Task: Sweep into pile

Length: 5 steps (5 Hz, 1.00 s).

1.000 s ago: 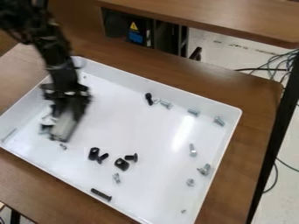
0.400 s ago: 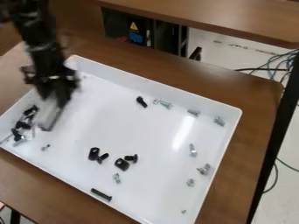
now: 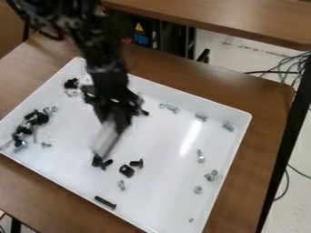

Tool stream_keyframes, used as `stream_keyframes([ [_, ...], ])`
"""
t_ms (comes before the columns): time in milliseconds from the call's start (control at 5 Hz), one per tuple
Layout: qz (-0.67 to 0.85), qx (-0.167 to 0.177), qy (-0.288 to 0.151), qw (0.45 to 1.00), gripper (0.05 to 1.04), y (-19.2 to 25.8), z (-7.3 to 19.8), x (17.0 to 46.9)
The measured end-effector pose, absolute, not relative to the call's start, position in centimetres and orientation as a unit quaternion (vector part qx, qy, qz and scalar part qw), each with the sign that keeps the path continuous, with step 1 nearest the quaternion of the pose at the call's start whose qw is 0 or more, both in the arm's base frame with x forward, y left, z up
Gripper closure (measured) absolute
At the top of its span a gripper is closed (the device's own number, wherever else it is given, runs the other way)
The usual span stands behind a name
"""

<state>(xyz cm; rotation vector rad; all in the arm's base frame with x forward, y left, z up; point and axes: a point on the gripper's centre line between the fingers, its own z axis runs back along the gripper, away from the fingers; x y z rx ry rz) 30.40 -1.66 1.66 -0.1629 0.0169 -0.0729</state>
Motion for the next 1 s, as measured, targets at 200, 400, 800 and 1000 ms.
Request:
stream_keyframes([
  [200, -0.085, -0.090, 0.020, 0.992, 0.727, -6.2, 1.3, 29.3],
  [400, -0.099, -0.097, 0.037, 0.990, 0.727, -10.6, -0.2, 28.4],
  [800, -0.107, -0.119, 0.092, 0.983, 0.727, -17.3, -3.3, 28.9],
  [1000, -0.104, -0.128, 0.110, 0.980, 0.727, -17.2, -4.2, 29.8],
])
